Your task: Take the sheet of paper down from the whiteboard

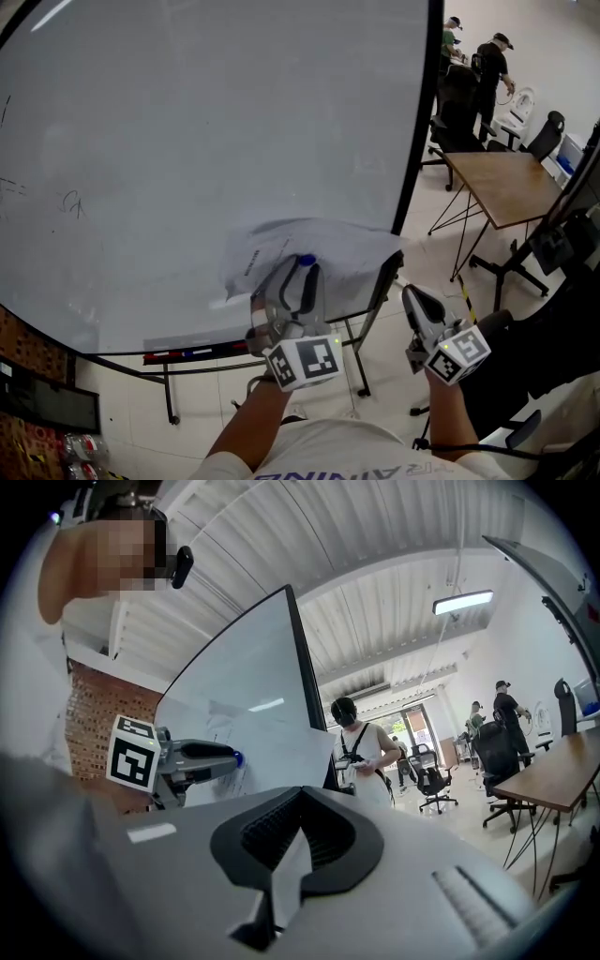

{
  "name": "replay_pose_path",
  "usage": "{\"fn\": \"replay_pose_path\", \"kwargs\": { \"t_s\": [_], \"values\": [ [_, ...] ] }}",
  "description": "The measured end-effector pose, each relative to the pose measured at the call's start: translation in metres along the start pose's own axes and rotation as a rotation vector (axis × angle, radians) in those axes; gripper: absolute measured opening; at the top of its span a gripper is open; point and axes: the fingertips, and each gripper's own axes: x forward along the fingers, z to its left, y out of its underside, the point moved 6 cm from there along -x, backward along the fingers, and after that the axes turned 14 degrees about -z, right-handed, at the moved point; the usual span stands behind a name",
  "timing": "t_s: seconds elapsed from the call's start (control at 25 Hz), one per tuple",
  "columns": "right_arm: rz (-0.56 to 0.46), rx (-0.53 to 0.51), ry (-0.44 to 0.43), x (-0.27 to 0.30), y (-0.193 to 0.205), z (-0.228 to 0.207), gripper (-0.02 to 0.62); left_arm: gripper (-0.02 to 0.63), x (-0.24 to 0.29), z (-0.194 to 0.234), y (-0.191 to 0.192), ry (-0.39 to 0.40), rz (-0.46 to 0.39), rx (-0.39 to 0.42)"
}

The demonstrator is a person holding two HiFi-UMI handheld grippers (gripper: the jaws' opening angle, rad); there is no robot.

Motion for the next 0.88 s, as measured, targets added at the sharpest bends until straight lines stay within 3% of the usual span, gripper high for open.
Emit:
{"fn": "replay_pose_path", "kwargs": {
  "t_s": [0.44,0.56,0.68,0.88],
  "values": [
    [0.005,0.010,0.004,-0.003,0.003,0.000,0.006,0.149,0.003,-0.011,-0.002,-0.031,0.021,0.169],
    [0.003,0.012,0.003,-0.003,0.003,0.000,0.006,0.176,0.004,-0.014,0.001,-0.020,0.031,0.167],
    [0.002,0.014,0.003,-0.004,0.003,-0.001,0.006,0.135,0.005,-0.011,0.002,-0.043,0.027,0.152],
    [-0.011,-0.031,-0.009,0.005,-0.005,-0.010,0.006,0.129,0.004,-0.009,0.001,-0.039,0.011,0.115]
  ]
}}
